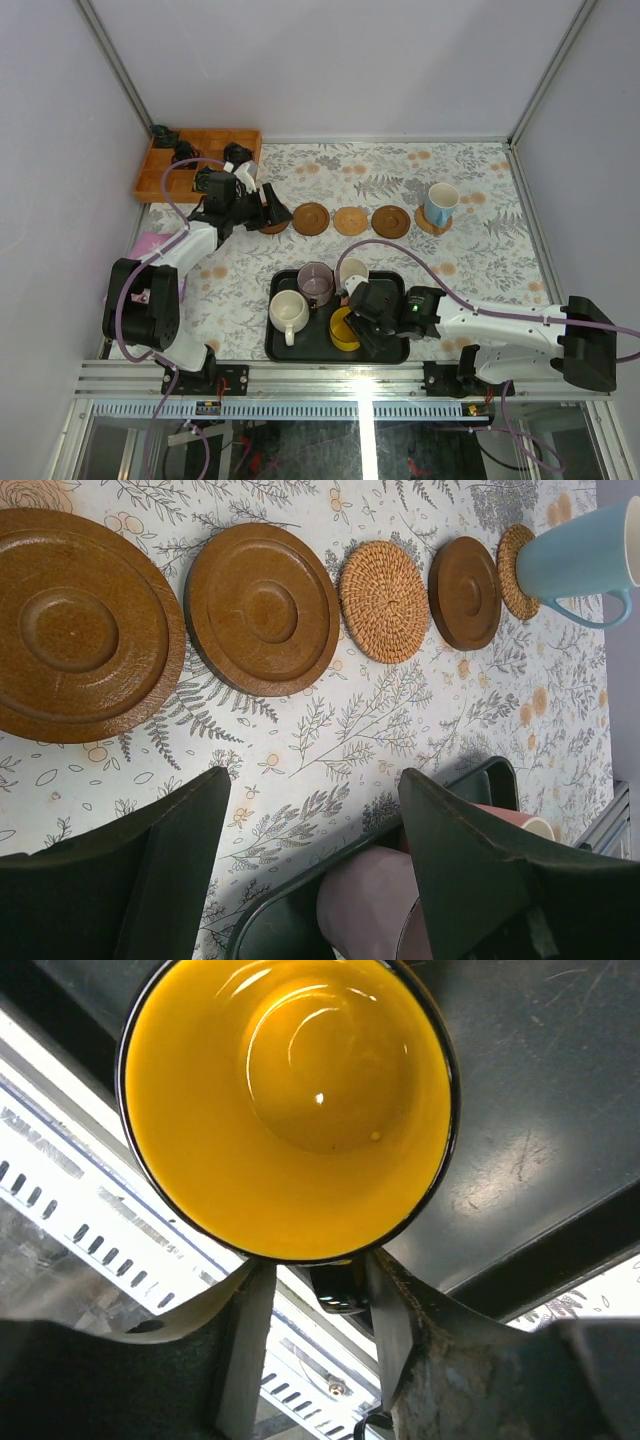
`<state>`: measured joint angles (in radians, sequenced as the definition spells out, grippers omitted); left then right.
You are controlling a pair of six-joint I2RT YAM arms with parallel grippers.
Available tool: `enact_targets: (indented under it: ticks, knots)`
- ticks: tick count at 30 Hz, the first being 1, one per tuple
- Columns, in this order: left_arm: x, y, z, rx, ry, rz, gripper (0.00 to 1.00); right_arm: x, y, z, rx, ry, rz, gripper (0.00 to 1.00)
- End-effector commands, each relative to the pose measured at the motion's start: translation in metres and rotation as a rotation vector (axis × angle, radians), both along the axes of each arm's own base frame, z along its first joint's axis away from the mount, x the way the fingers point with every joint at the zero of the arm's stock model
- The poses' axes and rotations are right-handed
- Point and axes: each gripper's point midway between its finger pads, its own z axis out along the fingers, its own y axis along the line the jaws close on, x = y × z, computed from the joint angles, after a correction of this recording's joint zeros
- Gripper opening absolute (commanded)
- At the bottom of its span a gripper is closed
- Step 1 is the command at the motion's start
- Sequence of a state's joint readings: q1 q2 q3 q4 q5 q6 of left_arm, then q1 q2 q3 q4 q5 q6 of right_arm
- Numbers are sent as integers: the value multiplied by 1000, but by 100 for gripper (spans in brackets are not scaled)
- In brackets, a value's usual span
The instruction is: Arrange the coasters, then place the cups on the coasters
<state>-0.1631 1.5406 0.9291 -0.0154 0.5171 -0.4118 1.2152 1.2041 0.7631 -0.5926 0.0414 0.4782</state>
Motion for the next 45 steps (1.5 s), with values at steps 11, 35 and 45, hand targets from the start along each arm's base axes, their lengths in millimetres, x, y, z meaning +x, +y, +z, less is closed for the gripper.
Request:
enact_targets:
  ticks: [11, 35, 45]
  knots:
    - [2, -6, 5, -19, -28, -25, 69, -6, 1, -2, -30, 33, 29, 51]
    - [-2, -8, -2, -19, 2, -49, 69, -4, -2, -11, -40, 20, 11, 0]
    - [1, -8, -5, -18, 5, -45, 69, 15, -25, 56, 6, -112, -131, 0]
